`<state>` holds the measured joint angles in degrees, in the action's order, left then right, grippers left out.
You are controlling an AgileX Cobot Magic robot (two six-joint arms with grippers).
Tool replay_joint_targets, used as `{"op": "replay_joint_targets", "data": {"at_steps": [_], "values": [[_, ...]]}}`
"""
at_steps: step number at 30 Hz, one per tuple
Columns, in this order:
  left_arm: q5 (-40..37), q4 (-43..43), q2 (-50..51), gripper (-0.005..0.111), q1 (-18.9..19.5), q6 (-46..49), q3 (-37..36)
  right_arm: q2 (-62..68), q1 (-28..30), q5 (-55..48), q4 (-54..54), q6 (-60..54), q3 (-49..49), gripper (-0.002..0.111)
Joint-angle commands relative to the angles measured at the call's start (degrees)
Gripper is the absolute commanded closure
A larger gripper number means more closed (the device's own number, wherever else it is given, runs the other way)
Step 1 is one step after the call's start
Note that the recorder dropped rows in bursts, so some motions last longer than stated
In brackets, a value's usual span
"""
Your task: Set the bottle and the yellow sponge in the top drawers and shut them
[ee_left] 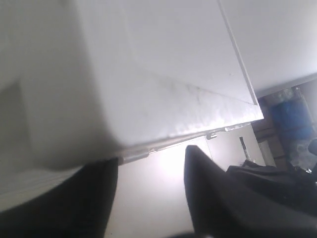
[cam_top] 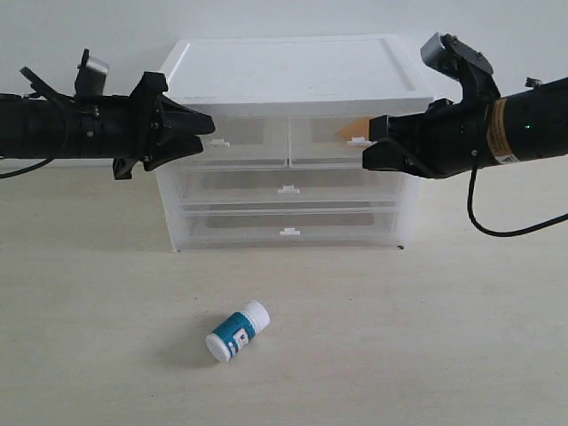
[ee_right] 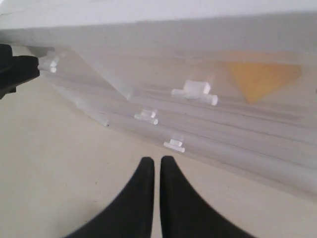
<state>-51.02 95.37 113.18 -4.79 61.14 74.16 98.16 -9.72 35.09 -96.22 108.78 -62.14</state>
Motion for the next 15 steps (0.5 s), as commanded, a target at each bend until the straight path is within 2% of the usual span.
{"op": "replay_joint_targets", "data": {"at_steps": [1,7,10,14,15], "values": [[0.10,1.55,0.10,0.065,0.15,-1.06,0.49,-0.31,-0.13,-1.92,3.94,-3.94,-0.62,0.108],[0.26,0.20,0.10,0.065,-0.38,-1.70,0.49,0.40,-0.24,-3.92,6.82,-5.47,-3.03,0.108],[0.27,-0.57,0.10,0.065,-0.48,-1.70,0.49,1.82,-2.39,-8.70,6.85,-5.89,-3.81,0.106],[0.41,-0.70,0.10,0.065,-0.48,-1.70,0.49,3.27,-5.13,-13.70,9.73,-8.96,-4.50,0.071],[0.41,-1.03,0.10,0.065,-0.48,-1.70,0.49,3.27,-5.23,-14.26,10.32,-9.57,-4.50,0.068]]}}
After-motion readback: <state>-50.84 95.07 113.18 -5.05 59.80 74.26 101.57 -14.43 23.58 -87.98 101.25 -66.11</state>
